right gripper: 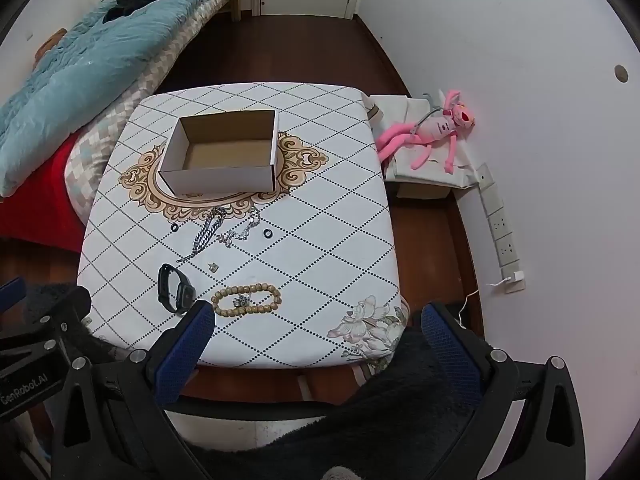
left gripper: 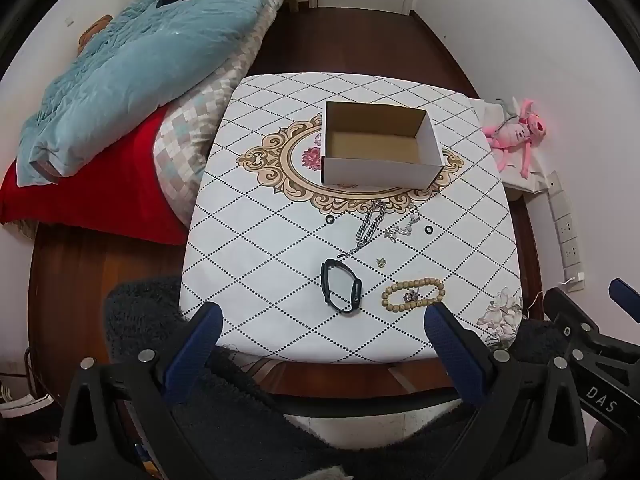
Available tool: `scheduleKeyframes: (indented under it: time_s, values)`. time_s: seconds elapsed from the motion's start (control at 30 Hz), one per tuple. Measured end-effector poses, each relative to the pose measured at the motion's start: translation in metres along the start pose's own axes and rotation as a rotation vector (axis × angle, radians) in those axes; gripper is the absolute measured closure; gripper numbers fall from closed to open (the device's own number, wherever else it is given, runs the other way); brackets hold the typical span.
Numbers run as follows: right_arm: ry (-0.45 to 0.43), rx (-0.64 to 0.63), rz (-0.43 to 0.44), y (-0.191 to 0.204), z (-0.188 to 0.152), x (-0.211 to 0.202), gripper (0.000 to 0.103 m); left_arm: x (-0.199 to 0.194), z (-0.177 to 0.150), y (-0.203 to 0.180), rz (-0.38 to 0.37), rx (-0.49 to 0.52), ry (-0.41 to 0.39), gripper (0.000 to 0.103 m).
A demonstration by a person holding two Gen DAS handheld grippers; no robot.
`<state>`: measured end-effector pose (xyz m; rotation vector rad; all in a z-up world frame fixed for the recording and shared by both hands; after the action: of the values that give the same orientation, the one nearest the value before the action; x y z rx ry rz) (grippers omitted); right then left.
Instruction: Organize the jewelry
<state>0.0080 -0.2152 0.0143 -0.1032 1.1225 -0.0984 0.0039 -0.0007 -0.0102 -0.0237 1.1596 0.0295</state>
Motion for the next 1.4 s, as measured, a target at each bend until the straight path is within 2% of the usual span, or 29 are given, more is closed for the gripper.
scheduleKeyframes:
  time_s: [1.4]
  values:
    - [-0.015,0.007,0.007,-0.005,0.004,-0.006,0.0,-0.011,0.002,0.0,-0.012,-0.005,-0.022,0.0]
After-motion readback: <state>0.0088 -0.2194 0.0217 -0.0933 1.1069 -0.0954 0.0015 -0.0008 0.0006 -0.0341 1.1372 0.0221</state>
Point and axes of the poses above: each gripper's, at about its wrist camera, not at the fingertips, and x roughly the way its jaws point, y to its left, z to its top, the point moved 1 cm from there along x, roughly the way its jaws point, and after that the axes turned 5 degrees about -y, right-handed, at the moved point
